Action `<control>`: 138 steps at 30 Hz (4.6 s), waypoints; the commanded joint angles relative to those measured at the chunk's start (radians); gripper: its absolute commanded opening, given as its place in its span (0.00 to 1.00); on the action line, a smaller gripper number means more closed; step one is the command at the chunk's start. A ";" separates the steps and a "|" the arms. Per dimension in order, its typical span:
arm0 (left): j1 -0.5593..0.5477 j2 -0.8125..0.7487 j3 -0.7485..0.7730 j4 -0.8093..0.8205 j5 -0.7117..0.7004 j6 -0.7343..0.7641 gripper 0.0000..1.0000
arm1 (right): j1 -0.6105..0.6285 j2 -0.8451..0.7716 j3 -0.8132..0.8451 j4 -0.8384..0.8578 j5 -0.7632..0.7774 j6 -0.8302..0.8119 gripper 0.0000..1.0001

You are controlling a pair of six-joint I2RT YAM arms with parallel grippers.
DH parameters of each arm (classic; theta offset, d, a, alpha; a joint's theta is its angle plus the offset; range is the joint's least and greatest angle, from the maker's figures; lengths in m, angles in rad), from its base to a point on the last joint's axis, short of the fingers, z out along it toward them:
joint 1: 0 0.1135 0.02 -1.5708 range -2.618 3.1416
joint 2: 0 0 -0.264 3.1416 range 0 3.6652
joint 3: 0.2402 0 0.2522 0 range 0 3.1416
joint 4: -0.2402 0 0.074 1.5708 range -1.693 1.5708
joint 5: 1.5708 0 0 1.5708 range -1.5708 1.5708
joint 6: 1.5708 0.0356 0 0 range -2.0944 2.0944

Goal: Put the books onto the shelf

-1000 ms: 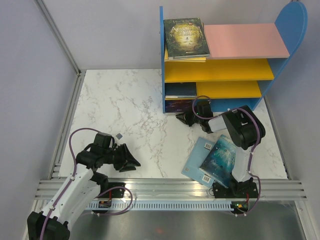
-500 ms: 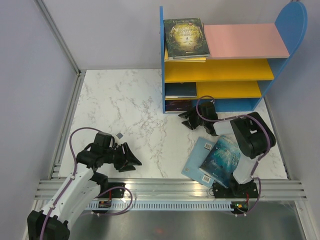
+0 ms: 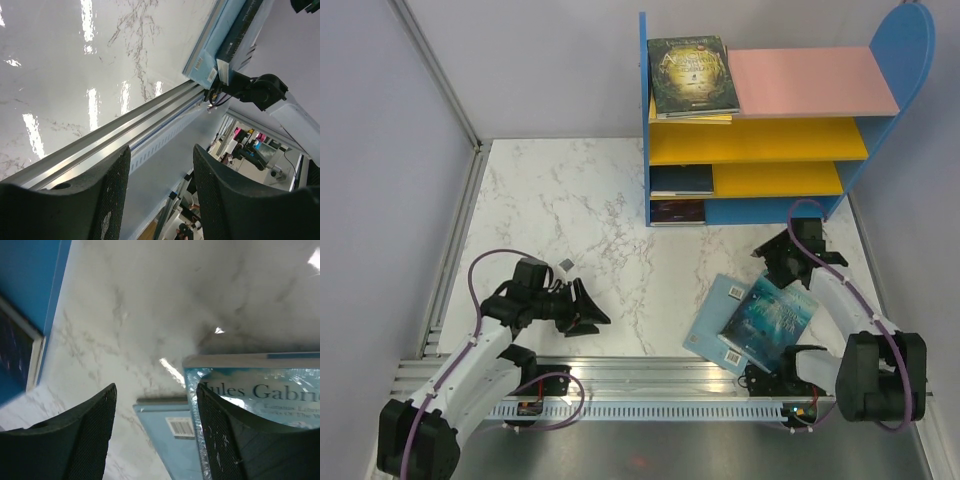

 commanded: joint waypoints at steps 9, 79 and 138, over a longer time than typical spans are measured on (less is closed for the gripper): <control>0.002 0.005 0.001 0.058 0.106 0.019 0.56 | -0.447 0.066 0.108 -0.489 0.304 -0.210 0.71; -0.485 0.828 -0.151 1.358 -0.199 -0.572 0.47 | 0.756 0.170 -0.234 0.066 -0.240 0.400 0.70; -0.097 0.130 0.045 1.152 0.008 -0.718 0.02 | 0.611 -0.244 -0.220 0.521 -0.373 0.342 0.98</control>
